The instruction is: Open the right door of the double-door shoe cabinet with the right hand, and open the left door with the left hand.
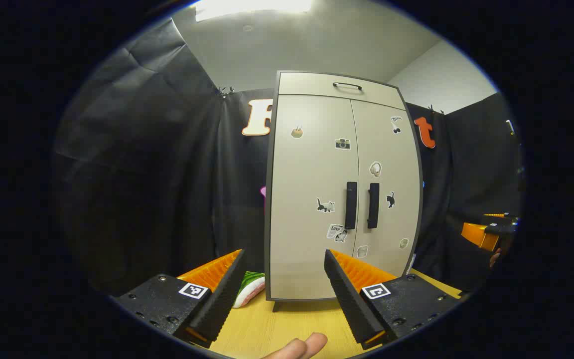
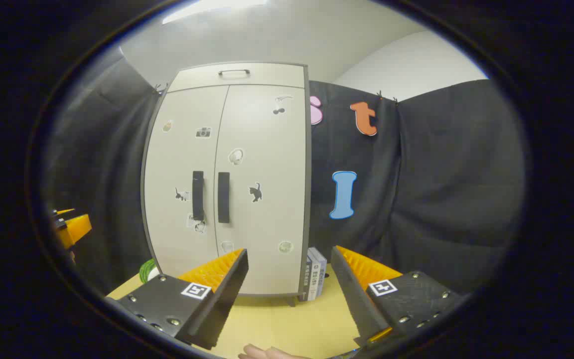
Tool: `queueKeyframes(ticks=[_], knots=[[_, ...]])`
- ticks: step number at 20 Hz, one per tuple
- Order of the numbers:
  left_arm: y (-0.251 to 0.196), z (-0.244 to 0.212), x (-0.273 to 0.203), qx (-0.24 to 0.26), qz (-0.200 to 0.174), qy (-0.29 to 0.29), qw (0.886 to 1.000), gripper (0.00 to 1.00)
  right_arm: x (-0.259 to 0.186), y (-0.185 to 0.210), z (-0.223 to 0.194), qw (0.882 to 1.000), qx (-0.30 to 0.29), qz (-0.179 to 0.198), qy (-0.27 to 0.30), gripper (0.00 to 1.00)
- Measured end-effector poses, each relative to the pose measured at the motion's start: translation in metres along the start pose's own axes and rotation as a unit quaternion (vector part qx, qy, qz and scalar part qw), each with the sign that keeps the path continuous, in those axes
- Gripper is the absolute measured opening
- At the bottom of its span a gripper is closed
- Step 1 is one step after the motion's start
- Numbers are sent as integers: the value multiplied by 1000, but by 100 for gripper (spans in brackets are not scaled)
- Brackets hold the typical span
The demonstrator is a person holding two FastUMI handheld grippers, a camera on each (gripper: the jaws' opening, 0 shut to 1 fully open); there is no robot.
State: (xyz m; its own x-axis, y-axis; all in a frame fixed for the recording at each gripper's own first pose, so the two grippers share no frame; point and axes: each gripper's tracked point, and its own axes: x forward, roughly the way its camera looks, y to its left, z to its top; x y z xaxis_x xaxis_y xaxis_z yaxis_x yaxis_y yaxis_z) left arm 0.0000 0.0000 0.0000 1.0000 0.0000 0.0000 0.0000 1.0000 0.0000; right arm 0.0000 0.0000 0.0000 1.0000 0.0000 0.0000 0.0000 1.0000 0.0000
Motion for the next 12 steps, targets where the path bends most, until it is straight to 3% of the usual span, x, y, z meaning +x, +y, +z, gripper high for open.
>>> queueKeyframes(ticks=[1,3,4,5,11,12], knots=[[-3,-1,1,2,-3,1,1000,96,0,-2,1,1000,6,3,-3,99],[-6,-3,4,7,-3,2,1000,100,-1,-7,1,1000,12,4,-1,96],[-7,-5,5,9,-2,4,1000,93,0,-8,0,1000,13,4,0,99],[-8,-7,6,9,-1,6,1000,96,0,-10,-1,1000,15,3,0,99],[-14,-7,6,13,8,3,1000,96,2,-23,-13,1000,16,-4,8,96],[-14,-5,7,15,9,0,1000,96,2,-24,-14,1000,17,-4,9,99]])
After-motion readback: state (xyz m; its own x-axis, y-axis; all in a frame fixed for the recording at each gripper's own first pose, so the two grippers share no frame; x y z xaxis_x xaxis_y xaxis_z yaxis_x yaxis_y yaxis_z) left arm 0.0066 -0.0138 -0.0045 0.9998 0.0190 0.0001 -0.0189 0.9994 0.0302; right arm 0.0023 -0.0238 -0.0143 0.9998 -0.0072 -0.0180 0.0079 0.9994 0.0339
